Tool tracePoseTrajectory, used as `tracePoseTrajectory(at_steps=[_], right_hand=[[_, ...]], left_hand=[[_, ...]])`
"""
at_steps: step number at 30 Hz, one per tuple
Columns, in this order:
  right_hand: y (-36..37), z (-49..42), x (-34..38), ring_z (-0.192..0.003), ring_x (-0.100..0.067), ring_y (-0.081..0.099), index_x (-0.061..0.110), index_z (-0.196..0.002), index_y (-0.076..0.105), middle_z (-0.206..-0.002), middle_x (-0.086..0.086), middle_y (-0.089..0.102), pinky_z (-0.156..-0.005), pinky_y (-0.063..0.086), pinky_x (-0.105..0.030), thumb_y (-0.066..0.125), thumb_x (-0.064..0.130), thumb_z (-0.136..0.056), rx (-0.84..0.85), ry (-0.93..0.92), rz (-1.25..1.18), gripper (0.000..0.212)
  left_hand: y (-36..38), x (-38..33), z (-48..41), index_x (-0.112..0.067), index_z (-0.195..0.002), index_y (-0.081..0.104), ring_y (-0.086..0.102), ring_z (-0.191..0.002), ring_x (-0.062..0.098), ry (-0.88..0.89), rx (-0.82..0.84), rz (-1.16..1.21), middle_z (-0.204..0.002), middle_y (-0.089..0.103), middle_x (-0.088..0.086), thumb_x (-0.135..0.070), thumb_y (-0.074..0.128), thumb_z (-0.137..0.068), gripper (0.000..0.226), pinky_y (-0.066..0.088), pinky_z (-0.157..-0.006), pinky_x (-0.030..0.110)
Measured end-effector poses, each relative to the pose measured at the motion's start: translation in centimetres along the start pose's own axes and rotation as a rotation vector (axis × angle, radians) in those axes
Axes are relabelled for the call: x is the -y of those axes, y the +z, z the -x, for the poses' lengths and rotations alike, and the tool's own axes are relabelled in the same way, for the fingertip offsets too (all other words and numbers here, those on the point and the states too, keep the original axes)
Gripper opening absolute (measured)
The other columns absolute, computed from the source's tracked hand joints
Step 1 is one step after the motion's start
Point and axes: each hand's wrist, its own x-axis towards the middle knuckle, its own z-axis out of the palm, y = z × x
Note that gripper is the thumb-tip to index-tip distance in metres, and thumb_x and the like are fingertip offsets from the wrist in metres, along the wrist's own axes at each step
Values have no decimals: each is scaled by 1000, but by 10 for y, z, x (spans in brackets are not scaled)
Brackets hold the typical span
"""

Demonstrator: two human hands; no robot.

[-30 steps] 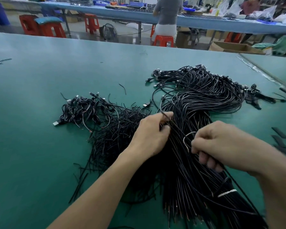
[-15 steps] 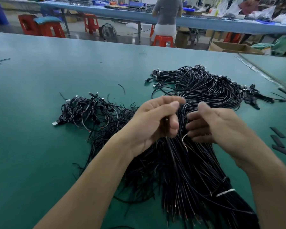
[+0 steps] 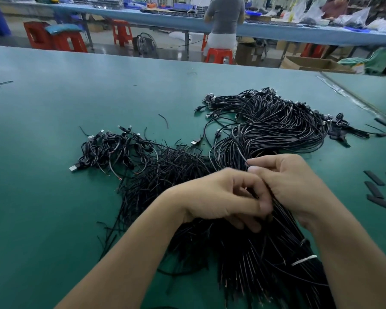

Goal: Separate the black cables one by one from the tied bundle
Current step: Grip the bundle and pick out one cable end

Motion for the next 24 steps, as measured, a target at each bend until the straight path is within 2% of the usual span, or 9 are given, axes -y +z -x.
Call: tracePoseTrajectory(at_steps=[3, 6, 9, 13, 15, 17, 20, 22, 24], right_hand=[[-7, 4, 9, -60, -13, 58, 21, -86, 78, -70, -4, 72, -58, 49, -26, 57, 0, -95, 31, -91, -62, 31], [-7, 14, 22, -53, -2, 53, 26, -82, 80, -60, 6, 65, -50, 46, -15, 58, -2, -94, 208, -236, -108, 37], [-4, 22, 27, -57, -4, 50, 29, -90, 78, -64, 8, 62, -53, 45, -20, 61, 0, -93, 446, -313, 6, 34], [-8, 22, 22, -60, -6, 55, 36, -91, 76, -66, 12, 65, -60, 47, -27, 61, 9, -94, 712, -230, 480, 31], [-9, 20, 18, -63, -8, 64, 35, -90, 76, -70, 10, 71, -62, 54, -30, 59, 11, -93, 652, -155, 529, 29], [-9, 14, 14, -73, -15, 71, 31, -91, 76, -75, 8, 74, -71, 59, -39, 59, 19, -95, 393, -146, 483, 22], [-6, 10, 17, -81, -25, 73, 17, -89, 73, -80, 1, 76, -79, 58, -45, 54, 51, -94, 50, -112, 42, 39], [-4, 14, 25, -68, -23, 70, 12, -86, 71, -70, -3, 71, -69, 57, -35, 47, 62, -85, 76, -90, -261, 56], [-2, 19, 31, -50, -21, 57, 12, -85, 72, -63, -9, 62, -49, 52, -32, 51, 59, -84, 130, -117, -382, 52]], left_hand=[[-6, -4, -3, -19, -85, 59, 74, -72, 21, -7, -320, 301, -89, 76, 9, -33, 61, -98, 19, 59, -60, 28], [-13, -4, -7, -14, -88, 59, 72, -64, 22, -27, -476, 526, -75, 72, 10, -51, 53, -98, 39, 58, -57, 32], [-16, 0, -12, -8, -99, 59, 64, -49, 15, 4, -586, 670, -63, 69, 2, -40, 50, -102, 34, 57, -51, 29], [-25, 0, -9, -8, -102, 64, 49, -40, 4, 80, -656, 943, -52, 55, -7, -16, 53, -100, 14, 44, -39, 18], [-30, -4, -4, -13, -101, 65, 40, -38, 3, 183, -651, 963, -46, 43, -9, -14, 48, -100, 17, 36, -38, 17], [-30, -11, 1, -16, -95, 63, 36, -37, 4, 274, -597, 895, -44, 39, -9, -15, 42, -98, 21, 34, -39, 17], [-20, -20, 5, -18, -83, 69, 42, -38, 6, 271, -537, 632, -47, 47, -8, -13, 42, -98, 31, 38, -40, 17], [-11, -23, 5, -21, -83, 74, 54, -46, 9, 231, -448, 412, -57, 61, -3, -13, 47, -101, 33, 46, -45, 19], [-2, -24, 5, -21, -87, 74, 64, -58, 12, 163, -331, 216, -70, 71, 1, -16, 53, -102, 26, 52, -53, 20]])
